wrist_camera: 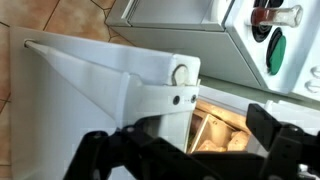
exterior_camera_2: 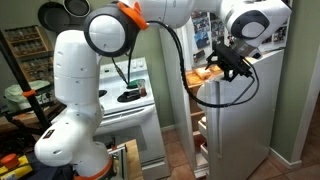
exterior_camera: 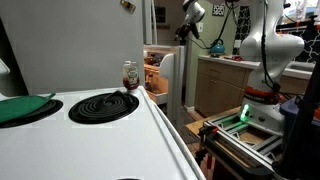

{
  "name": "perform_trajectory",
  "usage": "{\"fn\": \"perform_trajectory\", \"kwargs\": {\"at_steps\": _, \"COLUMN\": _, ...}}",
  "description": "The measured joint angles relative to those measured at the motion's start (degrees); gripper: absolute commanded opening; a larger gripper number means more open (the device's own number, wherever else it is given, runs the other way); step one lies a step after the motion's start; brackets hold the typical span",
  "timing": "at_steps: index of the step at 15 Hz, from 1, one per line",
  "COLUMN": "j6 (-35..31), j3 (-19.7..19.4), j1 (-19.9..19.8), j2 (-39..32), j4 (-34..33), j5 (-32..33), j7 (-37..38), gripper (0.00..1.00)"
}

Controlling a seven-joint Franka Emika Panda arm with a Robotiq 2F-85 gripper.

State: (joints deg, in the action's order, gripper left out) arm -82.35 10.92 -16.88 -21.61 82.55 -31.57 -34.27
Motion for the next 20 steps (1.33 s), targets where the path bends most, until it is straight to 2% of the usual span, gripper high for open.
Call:
{"fn": "perform_trajectory", "kwargs": {"at_steps": 4, "j6": 1.1, "j3": -1.9, "j1": 1.8, "j2": 0.6, "j4": 0.0, "j5": -2.3, "j7": -0.9, "gripper": 1.0}}
{"fn": "perform_trajectory", "kwargs": {"at_steps": 11, "j6": 1.1, "j3": -3.6, "j1": 2.3, "j2": 1.1, "j4": -0.1, "j5": -3.0, "j7": -1.4, "gripper": 1.0}}
{"fn": "perform_trajectory", "kwargs": {"at_steps": 15, "j6": 1.1, "j3": -3.9, "j1": 3.5, "j2": 0.8, "j4": -0.1, "j5": -3.9, "j7": -6.5, "gripper": 1.0}}
{"fn": "perform_trajectory", "kwargs": {"at_steps": 20, "j6": 1.1, "j3": -4.0, "j1": 5.1, "j2": -0.8, "j4": 0.0, "j5": -4.5, "j7": -16.3, "gripper": 1.0}}
